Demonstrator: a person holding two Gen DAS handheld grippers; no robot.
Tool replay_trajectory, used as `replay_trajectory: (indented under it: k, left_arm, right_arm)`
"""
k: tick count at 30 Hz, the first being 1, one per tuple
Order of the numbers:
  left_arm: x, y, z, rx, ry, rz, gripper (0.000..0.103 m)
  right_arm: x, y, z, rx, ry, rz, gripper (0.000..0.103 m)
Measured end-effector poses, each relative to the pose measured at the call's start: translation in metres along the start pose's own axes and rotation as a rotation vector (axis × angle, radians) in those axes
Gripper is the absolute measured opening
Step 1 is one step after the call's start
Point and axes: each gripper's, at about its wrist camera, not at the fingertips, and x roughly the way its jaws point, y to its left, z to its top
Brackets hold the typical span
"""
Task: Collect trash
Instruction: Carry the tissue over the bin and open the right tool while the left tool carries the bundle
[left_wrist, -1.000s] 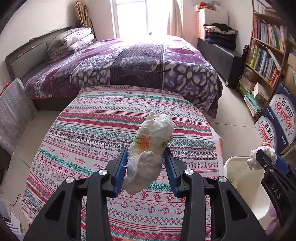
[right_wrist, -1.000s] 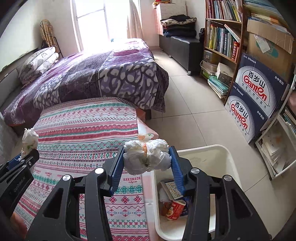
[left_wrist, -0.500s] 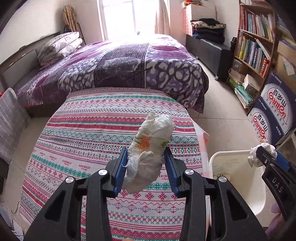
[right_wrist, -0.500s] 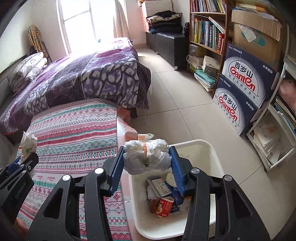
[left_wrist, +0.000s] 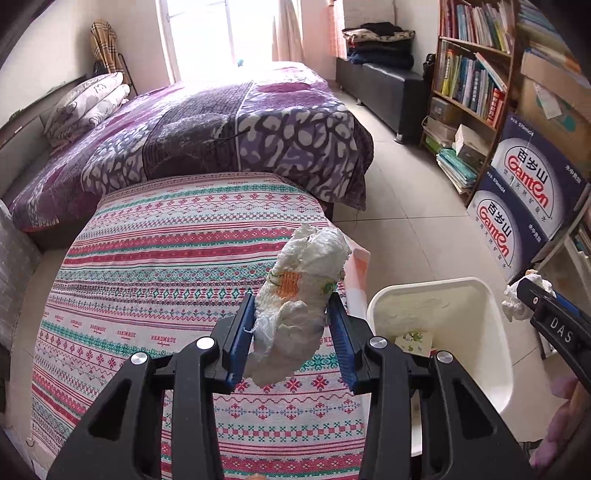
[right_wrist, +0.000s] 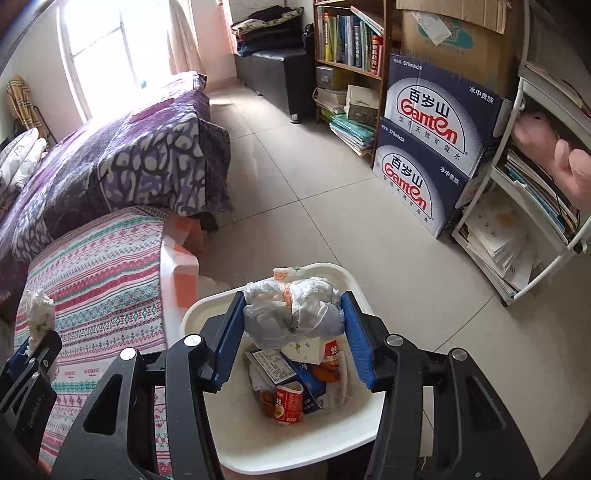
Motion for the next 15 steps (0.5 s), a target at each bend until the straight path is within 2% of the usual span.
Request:
replay_trajectory:
  k: [3, 6, 15]
  left_arm:
    - [0.003, -0.014, -0.001, 0.016, 0.011, -0.024, 0.041]
    - [0.006, -0.026, -0.002, 0.028, 0.025, -0.048, 0.041]
    - [0.008, -0.062, -0.007, 0.067, 0.047, -0.113, 0.041]
  right_arm:
    - [0.001, -0.015, 0.002, 0.032, 0.005, -0.023, 0.064]
    - [0.001, -0.028, 0.003, 0.052, 0.001, -0.044, 0.071]
    - [0.002, -0.067, 0.007, 0.142, 0.012, -0.071, 0.074]
